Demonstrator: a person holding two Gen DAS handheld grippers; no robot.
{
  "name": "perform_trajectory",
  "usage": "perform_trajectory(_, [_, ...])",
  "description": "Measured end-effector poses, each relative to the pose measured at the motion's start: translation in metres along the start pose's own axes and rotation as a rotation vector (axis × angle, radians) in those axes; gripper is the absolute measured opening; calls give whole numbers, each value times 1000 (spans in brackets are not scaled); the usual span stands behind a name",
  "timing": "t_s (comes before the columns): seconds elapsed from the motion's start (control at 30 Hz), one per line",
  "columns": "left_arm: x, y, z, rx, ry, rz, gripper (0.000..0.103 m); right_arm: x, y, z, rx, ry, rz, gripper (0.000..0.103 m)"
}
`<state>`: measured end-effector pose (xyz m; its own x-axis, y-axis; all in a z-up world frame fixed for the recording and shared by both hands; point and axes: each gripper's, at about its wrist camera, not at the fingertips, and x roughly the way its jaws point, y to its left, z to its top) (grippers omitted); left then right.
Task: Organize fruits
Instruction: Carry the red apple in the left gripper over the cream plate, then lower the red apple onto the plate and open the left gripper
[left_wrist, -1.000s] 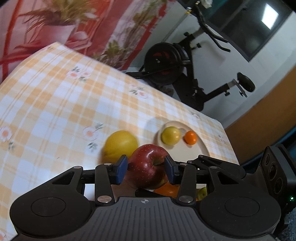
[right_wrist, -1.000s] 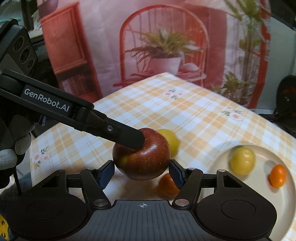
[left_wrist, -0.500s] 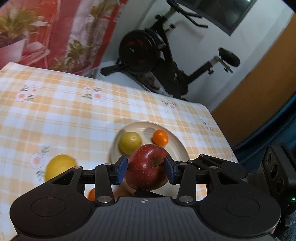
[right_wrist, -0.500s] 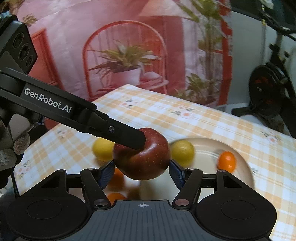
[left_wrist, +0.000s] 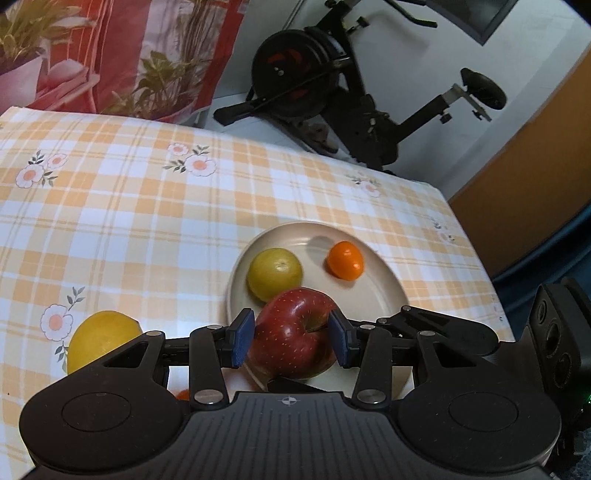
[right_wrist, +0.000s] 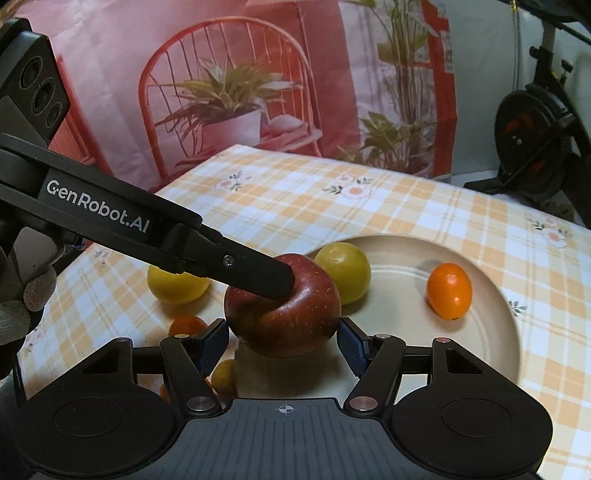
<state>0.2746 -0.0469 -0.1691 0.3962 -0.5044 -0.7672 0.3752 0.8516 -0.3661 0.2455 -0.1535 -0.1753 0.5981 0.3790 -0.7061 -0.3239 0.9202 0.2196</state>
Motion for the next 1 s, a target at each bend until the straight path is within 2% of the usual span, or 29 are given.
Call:
perform_trajectory(0.23, [12, 2, 5, 2, 10, 15, 47, 14, -7, 2, -1, 22, 0, 61])
perform_trajectory(0.43, [16, 4, 11, 3, 1, 17, 47, 18, -12, 5, 12, 5, -1, 61])
perform_trajectory(1.0, [22, 5, 23, 6, -35, 33, 46, 29, -15, 16, -7, -25, -70, 61])
